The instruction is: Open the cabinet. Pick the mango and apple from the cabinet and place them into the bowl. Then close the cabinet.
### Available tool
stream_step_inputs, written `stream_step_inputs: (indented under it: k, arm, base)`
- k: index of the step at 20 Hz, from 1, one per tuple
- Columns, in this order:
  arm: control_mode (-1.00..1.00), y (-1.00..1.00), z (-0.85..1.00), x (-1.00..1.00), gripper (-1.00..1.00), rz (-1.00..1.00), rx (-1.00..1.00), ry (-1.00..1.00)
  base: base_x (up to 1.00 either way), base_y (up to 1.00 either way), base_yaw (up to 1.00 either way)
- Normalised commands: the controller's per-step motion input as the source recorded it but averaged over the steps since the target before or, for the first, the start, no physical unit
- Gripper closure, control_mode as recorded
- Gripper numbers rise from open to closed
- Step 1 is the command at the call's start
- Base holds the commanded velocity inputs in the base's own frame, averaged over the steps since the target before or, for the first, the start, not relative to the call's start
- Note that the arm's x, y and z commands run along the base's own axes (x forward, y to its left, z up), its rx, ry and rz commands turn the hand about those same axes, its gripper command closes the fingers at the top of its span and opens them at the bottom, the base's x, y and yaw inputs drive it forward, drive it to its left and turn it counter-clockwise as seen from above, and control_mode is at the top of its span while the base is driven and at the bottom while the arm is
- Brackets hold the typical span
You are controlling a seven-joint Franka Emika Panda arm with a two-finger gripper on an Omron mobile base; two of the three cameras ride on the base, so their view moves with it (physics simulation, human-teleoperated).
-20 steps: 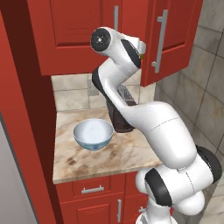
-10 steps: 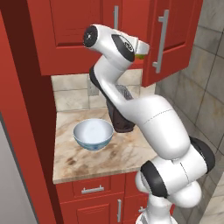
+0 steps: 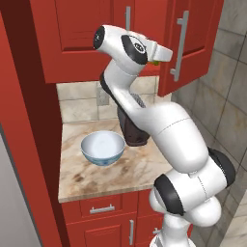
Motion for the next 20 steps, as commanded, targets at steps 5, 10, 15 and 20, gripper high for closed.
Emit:
stream_step_inputs:
  k: [5, 10, 15, 20]
  arm:
    - [-1.0, -0.59, 0.0, -0.68, 1.0, -0.17, -0.02, 0.0]
    - [-1.0, -0.57, 0.0, -0.69, 1.0, -0.15, -0.01, 0.0]
    - [-1.0, -0.56, 0.0, -0.71, 1.0, -0.16, 0.0, 0.0]
    - [-1.0, -0.34, -0.04, -0.17, 1.0, -0.08, -0.03, 0.0]
  base:
    - [0.0, 0.0, 0.0]
    - [0.0, 0.0, 0.0]
    - [0.0, 0.0, 0.0]
    - [0.0, 0.0, 0.0]
